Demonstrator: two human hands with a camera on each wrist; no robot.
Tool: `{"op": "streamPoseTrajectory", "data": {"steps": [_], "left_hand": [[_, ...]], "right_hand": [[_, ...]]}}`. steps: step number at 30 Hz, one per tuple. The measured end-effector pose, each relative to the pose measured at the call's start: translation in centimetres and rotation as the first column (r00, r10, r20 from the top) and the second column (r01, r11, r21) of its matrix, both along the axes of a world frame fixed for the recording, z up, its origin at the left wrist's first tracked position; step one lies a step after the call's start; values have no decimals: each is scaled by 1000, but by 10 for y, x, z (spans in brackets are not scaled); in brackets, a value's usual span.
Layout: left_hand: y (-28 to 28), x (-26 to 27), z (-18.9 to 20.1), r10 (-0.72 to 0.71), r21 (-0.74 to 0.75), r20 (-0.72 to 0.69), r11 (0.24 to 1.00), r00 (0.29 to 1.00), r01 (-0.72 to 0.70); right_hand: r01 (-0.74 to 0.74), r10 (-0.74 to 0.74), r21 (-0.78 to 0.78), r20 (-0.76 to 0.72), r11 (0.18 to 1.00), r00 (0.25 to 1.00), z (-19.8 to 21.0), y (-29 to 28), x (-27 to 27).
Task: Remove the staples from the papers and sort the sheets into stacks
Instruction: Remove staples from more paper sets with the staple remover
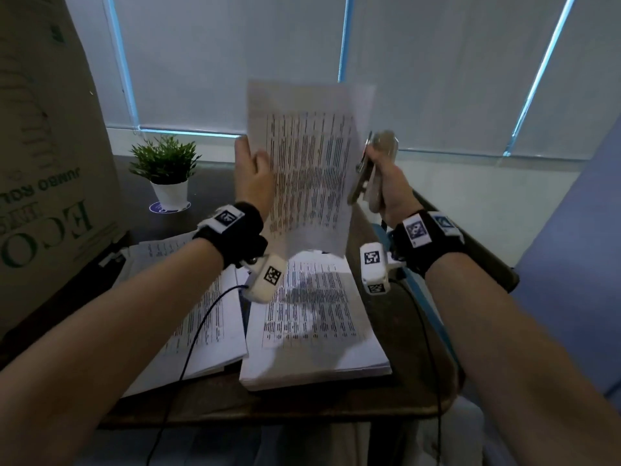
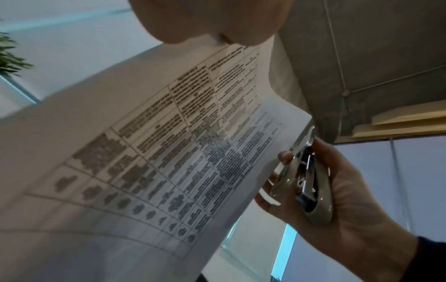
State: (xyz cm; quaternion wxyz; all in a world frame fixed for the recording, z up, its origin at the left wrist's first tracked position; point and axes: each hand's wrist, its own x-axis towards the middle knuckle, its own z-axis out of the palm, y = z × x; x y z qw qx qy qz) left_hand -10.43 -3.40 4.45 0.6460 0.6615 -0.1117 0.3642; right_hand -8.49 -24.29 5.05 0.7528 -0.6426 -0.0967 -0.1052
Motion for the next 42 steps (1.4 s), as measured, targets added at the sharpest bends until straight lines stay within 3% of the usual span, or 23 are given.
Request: {"op": "streamPoseTrajectory", "data": {"steps": [2,5,8,11,15,18,23,28,36,40,42], "left_hand": [[-3,1,-1,28,32,4,999,1000,-28],[-8,3,-33,25,140,-124,990,992,-8],[-10,5,-51,68,160,-187,986,980,-38],[-13,8,-31,87,167,-178,984,980,-57],[-27,7,-2,68,277,-143,960,987,-26],[-42,4,9,49,298,-119,954,992,-11],[-61,-9,15,-8,364,-83,930,996,38],[-69,-14,22,29,462,-53,887,998,-1],[-76,-15,18,46,548,-7,836,999,-35],[-76,-16,12,1,534,-34,846,999,17],[-73,-15,12,53,525,-48,851,997,-20]], "right_hand": [[13,-12,-13,57,1000,998,3,5,-6],[34,-35,-21,-34,999,999,-27,5,-4],[243,-246,-103,-10,964,969,-44,6,-8],[504,-490,-4,229,863,841,-16,7,-15],[481,-510,178,393,859,765,50,11,-21],[475,-540,259,432,841,722,95,19,-21],[422,-467,199,403,884,788,116,23,-11],[318,-409,287,357,903,840,123,26,-10],[405,-485,289,311,867,817,129,25,-12],[410,-474,253,300,876,828,127,27,-11],[409,-468,236,320,882,824,123,32,-12]]}}
